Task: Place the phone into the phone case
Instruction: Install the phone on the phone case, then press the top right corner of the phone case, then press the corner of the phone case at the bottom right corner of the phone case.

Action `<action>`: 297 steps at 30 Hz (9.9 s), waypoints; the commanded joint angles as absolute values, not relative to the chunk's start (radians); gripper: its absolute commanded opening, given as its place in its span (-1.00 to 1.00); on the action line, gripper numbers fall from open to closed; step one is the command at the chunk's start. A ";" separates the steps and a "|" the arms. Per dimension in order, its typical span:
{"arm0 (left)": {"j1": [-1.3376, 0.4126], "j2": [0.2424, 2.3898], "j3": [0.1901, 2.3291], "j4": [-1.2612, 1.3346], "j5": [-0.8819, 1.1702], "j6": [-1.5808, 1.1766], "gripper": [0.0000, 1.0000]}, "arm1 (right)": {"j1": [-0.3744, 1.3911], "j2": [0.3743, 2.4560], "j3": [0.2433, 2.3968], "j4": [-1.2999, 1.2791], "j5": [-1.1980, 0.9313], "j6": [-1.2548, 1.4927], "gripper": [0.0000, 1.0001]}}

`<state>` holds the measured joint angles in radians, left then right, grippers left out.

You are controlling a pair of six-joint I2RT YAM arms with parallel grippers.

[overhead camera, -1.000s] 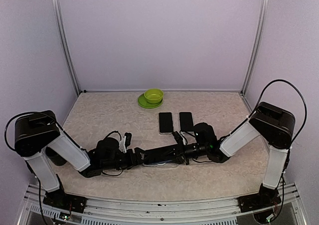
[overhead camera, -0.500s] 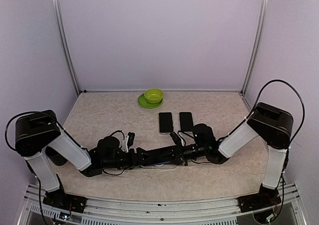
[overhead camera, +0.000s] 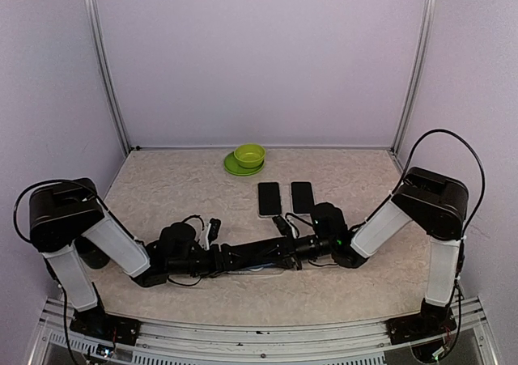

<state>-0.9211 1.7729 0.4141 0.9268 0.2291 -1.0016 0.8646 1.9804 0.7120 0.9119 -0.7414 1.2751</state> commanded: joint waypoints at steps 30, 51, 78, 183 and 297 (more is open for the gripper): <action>-0.914 1.766 0.360 1.296 0.383 -1.074 -0.27 | 0.889 2.044 0.693 1.042 -0.785 1.276 -0.66; -0.905 1.775 0.341 1.337 0.392 -1.094 -0.64 | 0.848 2.025 0.665 1.041 -0.800 1.263 -0.53; -0.870 1.642 0.304 1.154 0.296 -1.020 -1.00 | 0.827 1.886 0.674 0.793 -0.790 1.150 -0.28; -0.982 1.453 0.340 1.308 0.486 -0.922 -1.00 | 0.833 1.365 0.522 0.781 -0.946 0.847 -0.27; -0.955 1.344 0.254 1.348 0.330 -0.899 -1.00 | 0.922 1.375 0.605 0.582 -0.736 0.811 -0.23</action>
<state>-0.9588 1.3731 0.2512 1.2636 0.3321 -0.9112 0.9146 1.3647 0.5735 0.5438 -0.7437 0.7952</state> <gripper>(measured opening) 0.101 0.417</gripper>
